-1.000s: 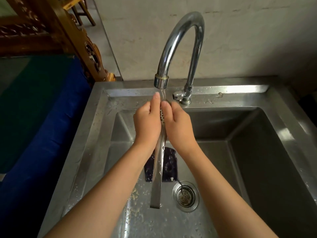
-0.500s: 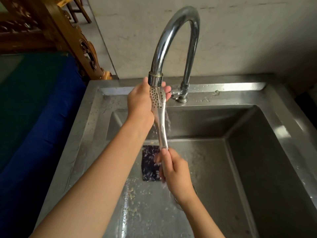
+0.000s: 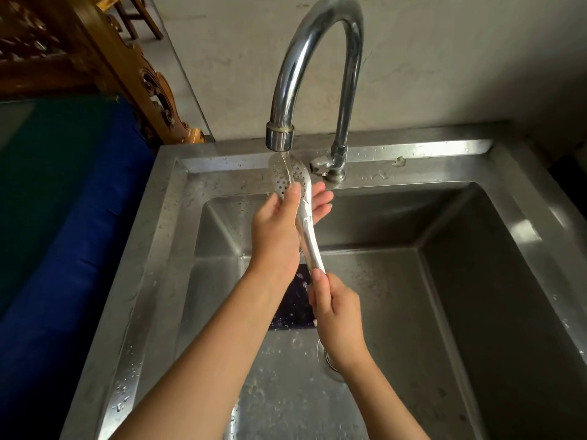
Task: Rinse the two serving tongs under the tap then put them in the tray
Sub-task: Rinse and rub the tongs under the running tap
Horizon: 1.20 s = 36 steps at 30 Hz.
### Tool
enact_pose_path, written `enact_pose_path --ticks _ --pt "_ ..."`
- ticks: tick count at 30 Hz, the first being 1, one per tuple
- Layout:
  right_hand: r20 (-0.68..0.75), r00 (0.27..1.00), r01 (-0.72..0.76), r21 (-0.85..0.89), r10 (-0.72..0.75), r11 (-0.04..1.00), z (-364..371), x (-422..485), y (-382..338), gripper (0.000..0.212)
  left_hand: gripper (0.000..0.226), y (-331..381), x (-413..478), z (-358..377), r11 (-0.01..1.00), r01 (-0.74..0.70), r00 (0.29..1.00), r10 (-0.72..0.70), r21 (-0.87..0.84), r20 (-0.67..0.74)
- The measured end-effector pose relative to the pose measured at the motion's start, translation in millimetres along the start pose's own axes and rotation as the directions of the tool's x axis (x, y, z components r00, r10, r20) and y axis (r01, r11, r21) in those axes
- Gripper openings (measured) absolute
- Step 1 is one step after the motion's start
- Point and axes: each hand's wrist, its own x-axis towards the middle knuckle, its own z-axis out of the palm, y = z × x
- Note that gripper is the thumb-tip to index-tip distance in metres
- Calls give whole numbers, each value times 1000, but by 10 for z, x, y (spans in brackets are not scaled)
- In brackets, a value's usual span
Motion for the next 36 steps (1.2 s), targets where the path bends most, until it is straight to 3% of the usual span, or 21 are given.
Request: enact_pose_path --ticks 12,22,28,36 --pt "28 1000 4 -23 -3 1000 4 117 -25 44 17 -181 -173 -130 998 64 998 -64 -26 6" --pt "12 999 -42 30 41 999 -47 64 -61 45 17 -271 -284 -316 984 165 978 -172 66 117" --pt "11 999 -44 -86 45 995 -137 -113 -23 44 9 -92 -74 -316 955 244 967 -252 167 28" --pt "3 1000 -30 -165 31 986 -227 -25 -128 44 18 117 335 -119 947 313 950 -313 78 -14"
